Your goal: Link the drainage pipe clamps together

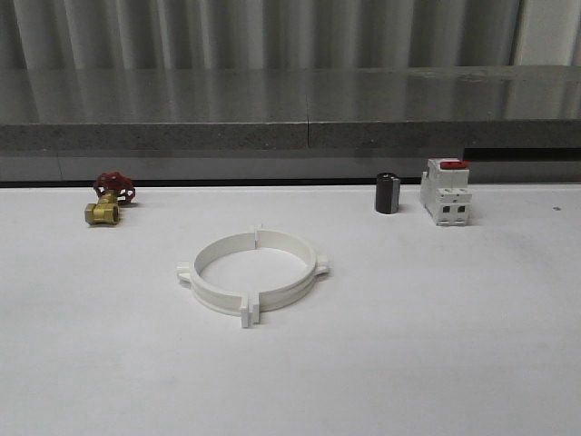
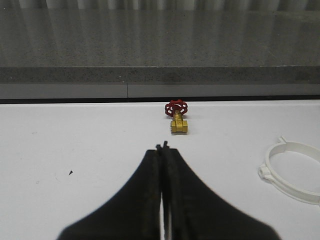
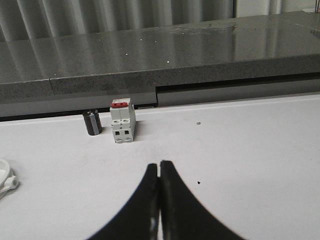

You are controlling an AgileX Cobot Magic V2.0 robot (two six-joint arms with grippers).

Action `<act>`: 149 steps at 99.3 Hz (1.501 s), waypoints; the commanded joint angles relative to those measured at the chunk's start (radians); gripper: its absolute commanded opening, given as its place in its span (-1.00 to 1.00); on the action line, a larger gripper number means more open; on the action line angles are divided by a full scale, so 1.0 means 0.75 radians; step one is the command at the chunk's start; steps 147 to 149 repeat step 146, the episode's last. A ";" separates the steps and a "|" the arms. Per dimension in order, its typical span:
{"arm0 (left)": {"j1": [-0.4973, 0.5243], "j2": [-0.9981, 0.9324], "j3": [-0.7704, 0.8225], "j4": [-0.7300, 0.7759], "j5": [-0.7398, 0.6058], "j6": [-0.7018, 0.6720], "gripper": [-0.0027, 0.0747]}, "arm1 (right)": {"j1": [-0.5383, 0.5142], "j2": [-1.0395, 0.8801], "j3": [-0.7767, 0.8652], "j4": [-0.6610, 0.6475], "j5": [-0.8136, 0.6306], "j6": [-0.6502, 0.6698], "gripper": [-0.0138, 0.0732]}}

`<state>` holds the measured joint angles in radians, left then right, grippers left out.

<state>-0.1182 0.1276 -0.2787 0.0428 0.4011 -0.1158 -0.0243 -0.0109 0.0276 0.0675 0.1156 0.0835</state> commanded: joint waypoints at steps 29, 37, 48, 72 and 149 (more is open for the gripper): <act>0.003 -0.215 0.373 0.112 -0.469 -0.175 -0.98 | 0.001 -0.027 -0.021 -0.018 -0.103 -0.001 -0.95; 0.003 -0.215 0.405 0.123 -0.547 -0.175 -0.98 | 0.001 -0.027 -0.021 -0.018 -0.101 -0.001 -0.95; 0.003 -0.215 0.413 0.138 -0.575 -0.175 -0.98 | 0.001 -0.027 -0.021 -0.018 -0.101 -0.001 -0.95; 0.003 -0.215 0.413 0.138 -0.575 -0.175 -0.98 | 0.001 -0.027 -0.021 -0.018 -0.101 -0.001 -0.95; 0.003 -0.215 0.413 0.138 -0.575 -0.175 -0.98 | 0.001 -0.027 -0.021 -0.018 -0.101 -0.001 -0.95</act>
